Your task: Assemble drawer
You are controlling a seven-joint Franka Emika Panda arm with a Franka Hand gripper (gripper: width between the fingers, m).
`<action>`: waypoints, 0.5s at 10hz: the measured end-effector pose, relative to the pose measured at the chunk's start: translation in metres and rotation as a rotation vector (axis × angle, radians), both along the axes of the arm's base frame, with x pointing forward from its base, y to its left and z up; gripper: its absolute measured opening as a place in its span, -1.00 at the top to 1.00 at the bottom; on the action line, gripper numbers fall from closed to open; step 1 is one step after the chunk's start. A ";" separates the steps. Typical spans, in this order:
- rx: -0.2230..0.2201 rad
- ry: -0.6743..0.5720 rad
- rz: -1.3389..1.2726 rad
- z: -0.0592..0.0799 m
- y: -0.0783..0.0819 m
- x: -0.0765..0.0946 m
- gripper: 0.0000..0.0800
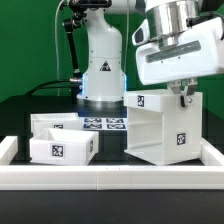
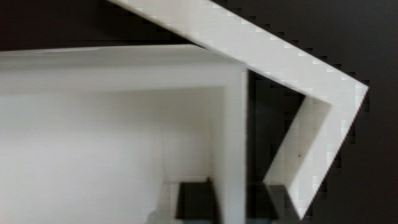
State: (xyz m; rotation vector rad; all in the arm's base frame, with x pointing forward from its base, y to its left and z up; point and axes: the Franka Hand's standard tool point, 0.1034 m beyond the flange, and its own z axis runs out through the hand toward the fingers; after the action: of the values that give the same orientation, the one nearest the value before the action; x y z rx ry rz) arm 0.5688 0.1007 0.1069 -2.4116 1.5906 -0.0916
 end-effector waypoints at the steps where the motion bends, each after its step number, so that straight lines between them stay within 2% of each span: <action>1: 0.019 0.010 -0.062 0.000 0.001 0.000 0.88; 3: 0.081 0.030 -0.222 0.000 -0.002 0.003 0.88; 5: 0.109 0.040 -0.299 -0.002 -0.002 0.012 0.88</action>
Offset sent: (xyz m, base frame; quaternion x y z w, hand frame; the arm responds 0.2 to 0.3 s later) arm 0.0206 -0.0050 -0.0061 -0.0017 -0.0152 0.2333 0.9723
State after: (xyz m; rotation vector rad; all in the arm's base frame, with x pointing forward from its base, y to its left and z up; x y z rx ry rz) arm 0.5813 0.0990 0.1053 -2.0927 1.9117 -0.0110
